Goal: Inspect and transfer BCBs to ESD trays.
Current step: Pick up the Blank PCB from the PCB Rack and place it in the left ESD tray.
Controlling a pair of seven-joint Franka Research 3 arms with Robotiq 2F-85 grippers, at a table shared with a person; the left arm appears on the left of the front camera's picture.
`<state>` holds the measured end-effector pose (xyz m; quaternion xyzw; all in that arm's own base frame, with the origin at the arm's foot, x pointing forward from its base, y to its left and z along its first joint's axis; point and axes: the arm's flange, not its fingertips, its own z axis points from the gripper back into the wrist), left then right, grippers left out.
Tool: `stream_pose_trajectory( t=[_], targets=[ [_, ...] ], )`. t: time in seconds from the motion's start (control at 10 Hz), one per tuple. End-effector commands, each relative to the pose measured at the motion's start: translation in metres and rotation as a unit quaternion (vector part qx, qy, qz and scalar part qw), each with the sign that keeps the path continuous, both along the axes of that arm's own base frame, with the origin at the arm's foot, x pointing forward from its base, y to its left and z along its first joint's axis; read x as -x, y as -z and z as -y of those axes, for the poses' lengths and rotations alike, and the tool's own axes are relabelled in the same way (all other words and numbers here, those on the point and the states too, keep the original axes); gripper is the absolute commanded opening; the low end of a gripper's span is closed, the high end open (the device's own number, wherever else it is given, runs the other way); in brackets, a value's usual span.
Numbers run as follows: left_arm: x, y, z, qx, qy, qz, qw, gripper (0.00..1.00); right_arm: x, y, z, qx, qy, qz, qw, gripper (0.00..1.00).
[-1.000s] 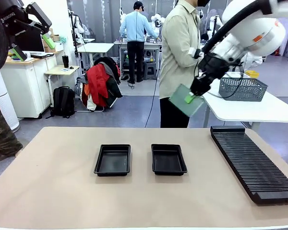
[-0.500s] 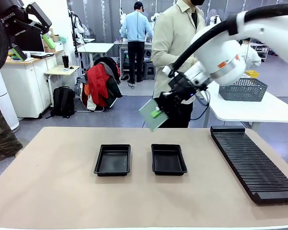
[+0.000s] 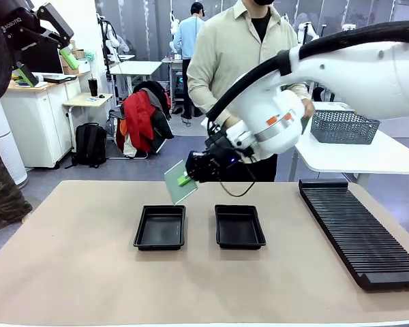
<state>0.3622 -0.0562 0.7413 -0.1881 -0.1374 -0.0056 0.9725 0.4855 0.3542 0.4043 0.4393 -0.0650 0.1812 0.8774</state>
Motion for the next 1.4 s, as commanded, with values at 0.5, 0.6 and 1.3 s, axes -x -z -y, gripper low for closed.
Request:
stream_pose_trajectory(
  t=[0.5,0.6,1.3],
  targets=[
    [0.001,0.001,0.000,0.000,0.000,0.000,1.000,1.00,-0.003,0.052,-0.063,-0.006,0.072,-0.070,0.995,0.02],
    [0.001,0.001,0.000,0.000,0.000,0.000,1.000,1.00,-0.003,0.059,-0.067,-0.002,0.077,-0.073,0.994,0.02],
    [0.001,0.001,0.000,0.000,0.000,0.000,1.000,1.00,0.003,0.090,-0.082,0.058,0.118,-0.093,0.987,0.02]
  ],
)
